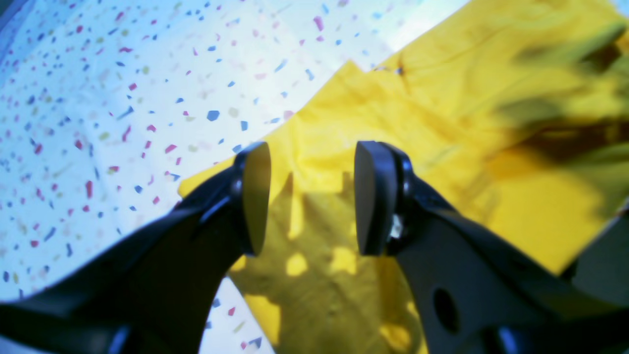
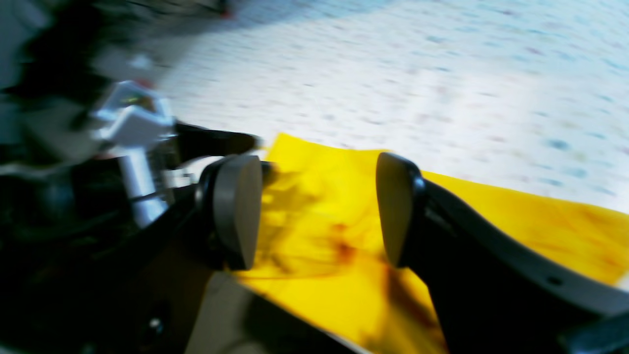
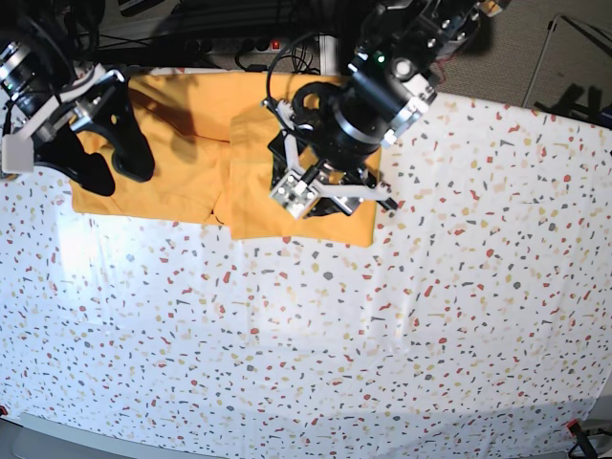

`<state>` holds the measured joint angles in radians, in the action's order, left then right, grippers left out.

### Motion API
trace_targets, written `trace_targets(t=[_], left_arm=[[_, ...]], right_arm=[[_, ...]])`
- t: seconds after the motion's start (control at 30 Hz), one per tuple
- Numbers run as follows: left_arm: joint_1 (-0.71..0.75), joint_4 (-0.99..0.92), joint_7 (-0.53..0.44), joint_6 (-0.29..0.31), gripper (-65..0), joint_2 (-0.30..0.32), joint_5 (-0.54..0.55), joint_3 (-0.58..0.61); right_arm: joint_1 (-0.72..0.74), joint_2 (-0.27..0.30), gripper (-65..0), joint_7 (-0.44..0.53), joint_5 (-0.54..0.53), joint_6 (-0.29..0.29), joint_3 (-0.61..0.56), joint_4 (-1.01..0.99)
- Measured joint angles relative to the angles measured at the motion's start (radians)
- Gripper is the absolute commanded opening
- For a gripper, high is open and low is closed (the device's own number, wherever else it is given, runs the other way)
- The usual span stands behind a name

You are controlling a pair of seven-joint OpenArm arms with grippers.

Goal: Fold the T-shirt properly

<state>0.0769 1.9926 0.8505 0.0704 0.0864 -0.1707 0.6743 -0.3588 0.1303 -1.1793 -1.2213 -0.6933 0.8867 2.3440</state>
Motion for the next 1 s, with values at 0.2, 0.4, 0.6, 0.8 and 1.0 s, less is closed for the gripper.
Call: trace_targets(t=[0.2,0.4,0.6,0.8,1.0], left_arm=[[0.0,-0.23,-0.082,0.005,-38.0,0.0,-0.002,0.001],[0.0,-0.34,-0.105,-0.001,-38.0,0.0,0.015,0.001],[-0.002,-0.343,-0.105,-0.001,-38.0,0.002,0.021,0.001],[-0.015,-0.351,-0.155,0.007,-38.0,0.029,0.023,0.002],[-0.154,-0.563,-0.252,0.008,-38.0,0.023,0.099,0.002]], right_arm=[[0.066,0.013,-28.5,0.075,0.377,0.003,-0.08,-0.104],[0.068,0.053,-28.5,0.28,0.658,0.003,-0.316,-0.292],[0.158,0.051,-28.5,0.346,0.714,0.005,-0.388,-0.614],[0.264,0.051,-28.5,0.369,0.746,0.0,-0.386,-0.843],[0.381,0.053,-28.5,0.451,0.8,-0.003,-0.384,-0.998]])
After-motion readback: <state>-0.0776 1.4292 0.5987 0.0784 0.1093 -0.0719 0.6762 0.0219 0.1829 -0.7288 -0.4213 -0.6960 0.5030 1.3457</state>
